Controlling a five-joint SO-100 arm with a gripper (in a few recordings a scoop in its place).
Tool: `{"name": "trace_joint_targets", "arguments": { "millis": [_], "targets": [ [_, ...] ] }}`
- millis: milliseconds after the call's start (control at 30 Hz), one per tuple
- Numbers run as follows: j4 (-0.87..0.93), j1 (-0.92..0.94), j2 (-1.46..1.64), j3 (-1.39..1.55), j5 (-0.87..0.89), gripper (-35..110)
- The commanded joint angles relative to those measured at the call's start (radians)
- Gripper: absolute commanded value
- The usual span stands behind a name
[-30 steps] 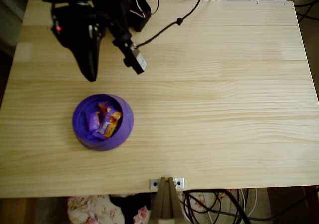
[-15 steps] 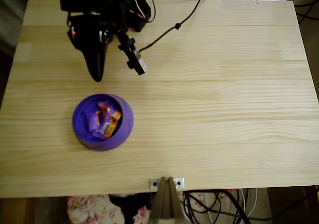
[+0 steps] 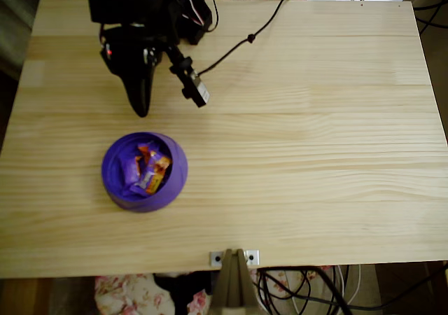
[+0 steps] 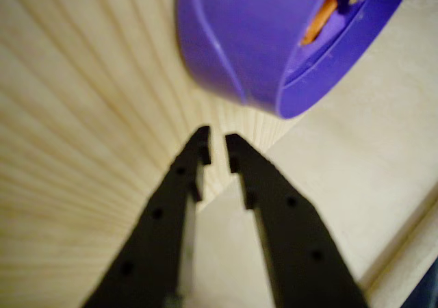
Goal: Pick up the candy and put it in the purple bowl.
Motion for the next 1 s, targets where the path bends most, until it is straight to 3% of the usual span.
{"name": "trace_joint_targets", "arguments": {
  "millis": [0,300,600,967],
  "targets": [
    [-0.026,0.012,0.032,0.043,-0.011,0],
    [-0.025,-0.066,0.031,0.044,-0.091,0],
    [0.017,0.060,0.032,0.021,0.158,0],
    [-0.002,-0.029,0.031,0.037,0.087,0]
  ]
}}
